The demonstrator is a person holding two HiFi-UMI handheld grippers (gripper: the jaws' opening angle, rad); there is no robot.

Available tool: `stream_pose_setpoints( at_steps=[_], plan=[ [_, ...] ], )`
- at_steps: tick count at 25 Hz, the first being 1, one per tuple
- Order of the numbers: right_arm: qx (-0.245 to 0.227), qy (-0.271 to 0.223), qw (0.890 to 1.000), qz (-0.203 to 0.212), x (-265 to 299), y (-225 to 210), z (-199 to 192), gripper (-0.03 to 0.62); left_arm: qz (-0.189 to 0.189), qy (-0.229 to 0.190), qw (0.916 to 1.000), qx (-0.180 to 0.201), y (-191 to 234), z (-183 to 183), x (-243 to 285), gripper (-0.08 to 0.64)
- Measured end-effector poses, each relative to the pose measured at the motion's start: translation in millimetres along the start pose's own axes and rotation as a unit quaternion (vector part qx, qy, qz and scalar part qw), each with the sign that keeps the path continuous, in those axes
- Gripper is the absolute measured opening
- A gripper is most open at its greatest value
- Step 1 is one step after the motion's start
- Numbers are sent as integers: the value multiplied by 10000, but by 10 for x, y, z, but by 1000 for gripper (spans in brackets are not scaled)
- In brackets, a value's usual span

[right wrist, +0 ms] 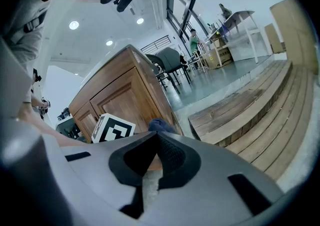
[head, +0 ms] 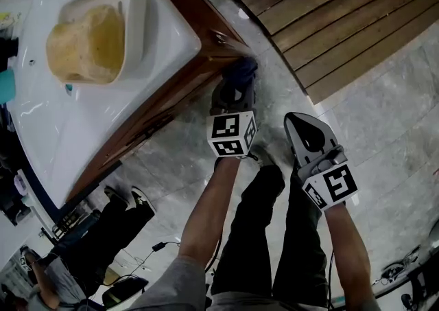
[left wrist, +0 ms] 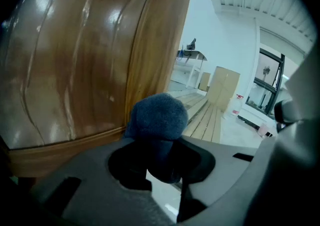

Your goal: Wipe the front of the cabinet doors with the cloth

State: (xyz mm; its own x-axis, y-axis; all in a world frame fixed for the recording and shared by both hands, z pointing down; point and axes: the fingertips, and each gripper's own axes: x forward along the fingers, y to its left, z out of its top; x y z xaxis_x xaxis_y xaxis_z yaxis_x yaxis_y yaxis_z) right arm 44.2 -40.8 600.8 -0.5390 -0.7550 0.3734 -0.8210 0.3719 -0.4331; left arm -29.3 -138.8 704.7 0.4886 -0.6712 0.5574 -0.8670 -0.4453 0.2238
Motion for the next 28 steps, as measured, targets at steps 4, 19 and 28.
stream_pose_setpoints(
  at_steps=[4, 19, 28],
  plan=[
    [25, -40, 10000, -12, -66, -22, 38, 11, -334, -218, 9992, 71, -236, 197, -115, 106],
    [-128, -206, 9991, 361, -447, 439, 642, 11, -378, -633, 9968, 295, -843, 1004, -1250, 106],
    [-352, -355, 9976, 470, -827, 869, 1372, 11, -229, -930, 9947, 383, -1152, 1777, -2088, 106]
  ],
)
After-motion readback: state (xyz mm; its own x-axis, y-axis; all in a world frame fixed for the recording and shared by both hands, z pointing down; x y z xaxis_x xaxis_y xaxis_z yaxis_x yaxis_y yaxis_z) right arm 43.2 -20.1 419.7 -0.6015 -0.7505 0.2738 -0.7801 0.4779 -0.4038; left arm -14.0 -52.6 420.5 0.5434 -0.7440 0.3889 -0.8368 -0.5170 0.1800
